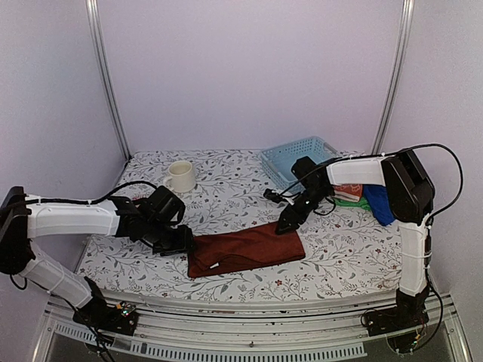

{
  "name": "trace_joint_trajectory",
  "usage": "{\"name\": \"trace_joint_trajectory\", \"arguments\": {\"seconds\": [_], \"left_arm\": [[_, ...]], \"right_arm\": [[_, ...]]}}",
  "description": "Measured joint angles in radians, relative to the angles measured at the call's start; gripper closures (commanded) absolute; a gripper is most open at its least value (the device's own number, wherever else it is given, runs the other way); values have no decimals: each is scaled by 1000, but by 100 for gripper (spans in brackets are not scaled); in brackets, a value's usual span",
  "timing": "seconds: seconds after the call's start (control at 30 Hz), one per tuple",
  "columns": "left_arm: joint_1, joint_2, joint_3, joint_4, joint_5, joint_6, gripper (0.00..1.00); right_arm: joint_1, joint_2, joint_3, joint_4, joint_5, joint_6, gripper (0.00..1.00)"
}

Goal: Roll the towels
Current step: Smooth out the towel at the center of the board.

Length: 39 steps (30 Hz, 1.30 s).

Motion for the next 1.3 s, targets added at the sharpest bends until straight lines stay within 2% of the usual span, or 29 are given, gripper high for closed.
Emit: {"name": "trace_joint_trajectory", "arguments": {"seconds": [0.17, 0.37, 0.47, 0.6, 0.77, 1.23, 1.3], "left_arm": [[23, 100, 21, 68, -7, -2, 55], [69, 210, 60, 128, -7, 39, 77], [73, 238, 84, 137, -11, 63, 84], [76, 265, 116, 144, -23, 96, 100], [82, 334, 175, 150, -29, 142, 100], [94, 514, 430, 199, -23, 288, 100], [104, 538, 458, 208, -15, 305, 81]], "right_arm": [[-3, 0, 0, 0, 42, -10, 54], [-13, 0, -7, 7, 68, -12, 55], [-17, 0, -22, 14, 76, -13, 56], [-25, 0, -32, 28, 76, -11, 58], [-54, -13, -72, 60, 61, 6, 59], [-222, -185, -301, 68, 117, 59, 61], [-229, -205, -311, 42, 118, 54, 57]]}}
